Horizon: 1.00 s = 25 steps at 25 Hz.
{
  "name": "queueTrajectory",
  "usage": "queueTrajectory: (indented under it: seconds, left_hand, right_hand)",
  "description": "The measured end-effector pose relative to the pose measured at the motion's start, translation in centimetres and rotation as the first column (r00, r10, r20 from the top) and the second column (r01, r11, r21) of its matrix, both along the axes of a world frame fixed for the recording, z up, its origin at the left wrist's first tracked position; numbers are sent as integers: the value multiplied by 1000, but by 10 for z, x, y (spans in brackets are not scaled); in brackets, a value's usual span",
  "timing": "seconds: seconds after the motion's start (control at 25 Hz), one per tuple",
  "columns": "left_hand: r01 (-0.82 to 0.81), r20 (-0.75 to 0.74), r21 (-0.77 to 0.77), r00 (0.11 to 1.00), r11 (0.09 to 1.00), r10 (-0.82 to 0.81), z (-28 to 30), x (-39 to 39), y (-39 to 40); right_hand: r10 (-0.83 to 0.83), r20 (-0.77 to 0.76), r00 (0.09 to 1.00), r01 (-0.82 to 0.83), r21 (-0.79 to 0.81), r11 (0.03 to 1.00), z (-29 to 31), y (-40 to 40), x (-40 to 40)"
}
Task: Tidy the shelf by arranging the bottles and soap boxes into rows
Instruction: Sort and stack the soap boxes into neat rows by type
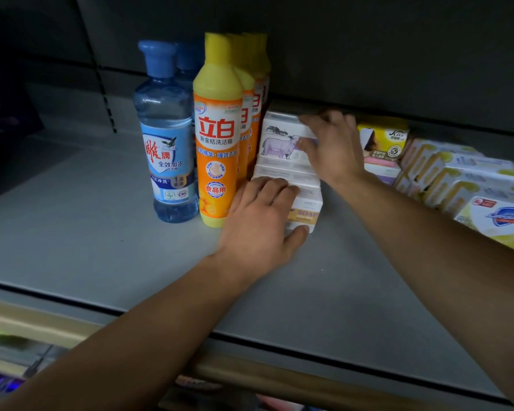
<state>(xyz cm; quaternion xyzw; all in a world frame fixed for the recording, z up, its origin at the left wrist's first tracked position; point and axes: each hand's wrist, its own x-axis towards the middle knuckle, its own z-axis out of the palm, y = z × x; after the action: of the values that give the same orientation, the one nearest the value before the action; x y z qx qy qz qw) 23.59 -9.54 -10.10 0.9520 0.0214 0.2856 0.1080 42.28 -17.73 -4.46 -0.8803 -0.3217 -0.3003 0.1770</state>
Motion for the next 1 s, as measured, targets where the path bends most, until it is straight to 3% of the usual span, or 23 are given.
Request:
queueTrajectory:
  seconds: [0.2, 0.4, 0.48, 0.6, 0.68, 1.0]
  left_hand:
    - [4, 27, 10, 1000, 1000, -4, 0, 1, 1]
    - [9, 29, 26, 1000, 1000, -10, 5, -1, 2]
    - [9, 65, 30, 998, 1000, -11, 11, -2, -1]
    - [75, 144, 15, 987, 997, -76, 22, -3, -11]
    - [147, 124, -30, 982, 989, -142, 32, 3, -16]
    - [151, -35, -17, 988, 988, -152, 73, 115, -52]
  right_hand:
    - [-25, -57, 998, 21, -72, 997, 8, -3, -7]
    - [51, -189, 981, -23, 148, 989, -3, -59, -55]
    - [33, -267, 963, -5, 103, 995, -23, -91, -78]
    - [-91, -431, 898, 35, -135, 990, -50, -128, -94]
    - [-139, -455, 879, 21, -255, 967, -62, -135, -98]
    - [-129, -424, 896, 46, -199, 979, -73, -134, -100]
